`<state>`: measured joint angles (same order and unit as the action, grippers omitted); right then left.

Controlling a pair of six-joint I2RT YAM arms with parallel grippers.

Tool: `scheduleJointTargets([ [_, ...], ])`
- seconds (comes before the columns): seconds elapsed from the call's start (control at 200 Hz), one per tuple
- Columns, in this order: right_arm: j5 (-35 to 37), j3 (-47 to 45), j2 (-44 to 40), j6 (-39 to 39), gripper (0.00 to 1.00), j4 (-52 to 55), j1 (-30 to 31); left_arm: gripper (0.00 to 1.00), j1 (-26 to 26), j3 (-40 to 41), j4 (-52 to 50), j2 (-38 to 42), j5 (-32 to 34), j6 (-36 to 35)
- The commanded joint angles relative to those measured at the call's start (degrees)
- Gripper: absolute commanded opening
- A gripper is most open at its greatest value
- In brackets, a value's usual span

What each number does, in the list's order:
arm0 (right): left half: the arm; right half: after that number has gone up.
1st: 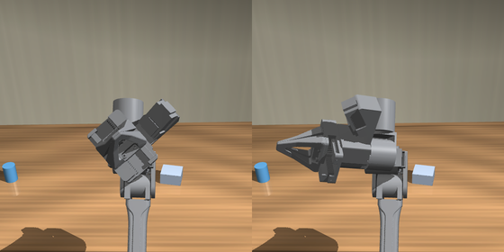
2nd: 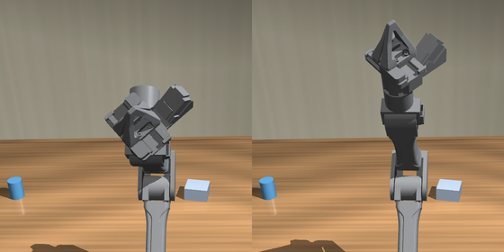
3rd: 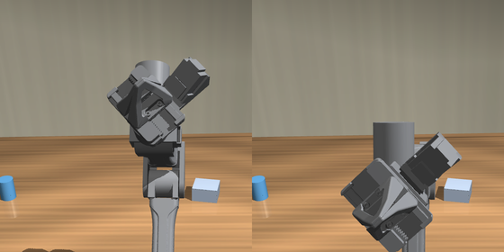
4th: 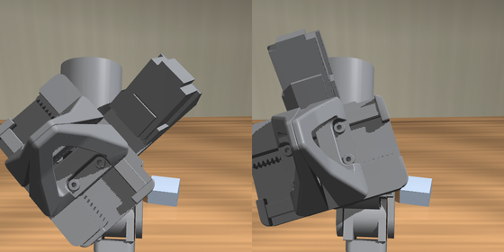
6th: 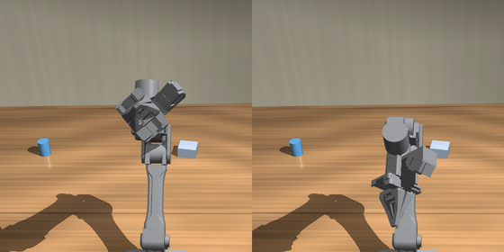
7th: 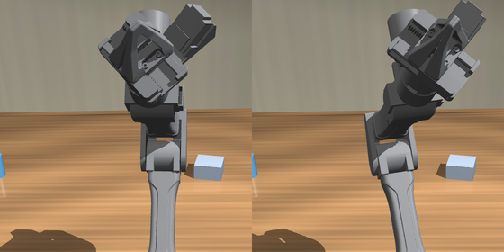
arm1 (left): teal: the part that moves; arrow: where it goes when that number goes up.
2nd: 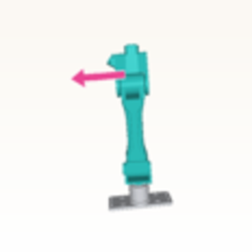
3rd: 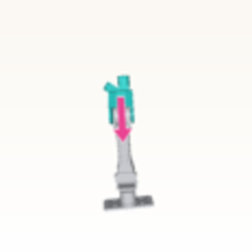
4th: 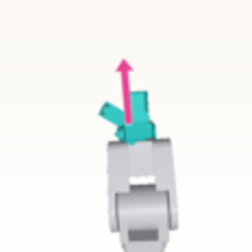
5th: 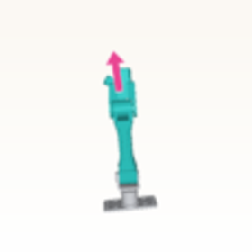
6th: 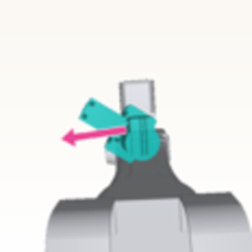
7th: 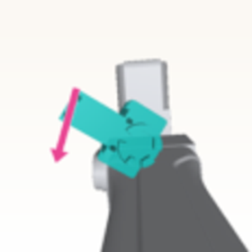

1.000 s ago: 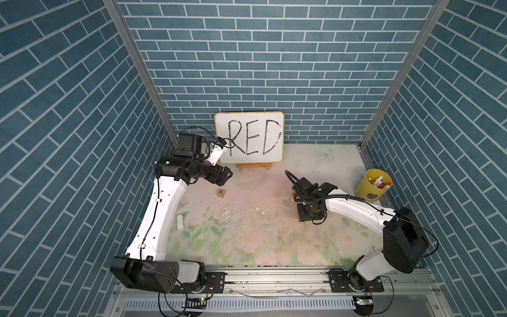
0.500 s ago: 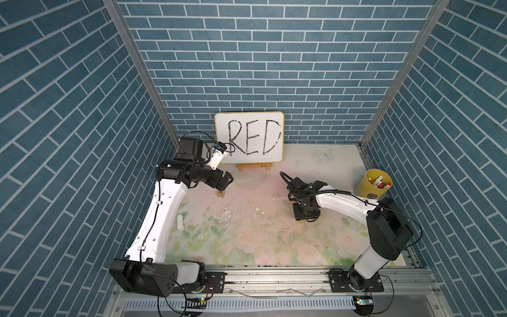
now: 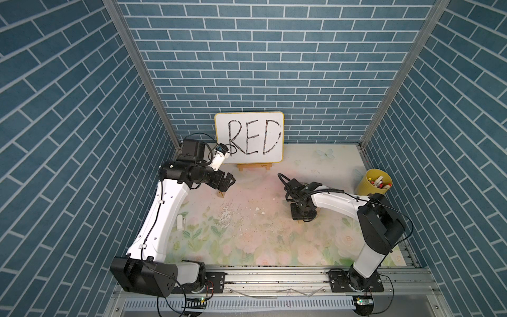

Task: Assemble the uppercase word "red" with letter blocks
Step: Pick up the letter block from the center of the board.

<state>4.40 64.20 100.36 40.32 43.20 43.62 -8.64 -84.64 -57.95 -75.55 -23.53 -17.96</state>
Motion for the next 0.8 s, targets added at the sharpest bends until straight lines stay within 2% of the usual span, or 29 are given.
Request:
scheduleJointTargets([
  [0.0,-0.27,-0.63,0.89,2.57,0.44,-0.78,0.35,0.95,-0.41,0.86,0.36,0.21,-0.76,0.64],
  [0.515,-0.21,-2.07,1.64,2.67,0.35,-1.63,0.45,0.95,-1.11,1.08,1.19,0.16,0.05,1.43],
  [0.795,-0.87,-1.09,1.51,1.65,0.24,-1.76,0.49,0.95,-1.2,1.25,0.35,0.94,0.86,1.13],
])
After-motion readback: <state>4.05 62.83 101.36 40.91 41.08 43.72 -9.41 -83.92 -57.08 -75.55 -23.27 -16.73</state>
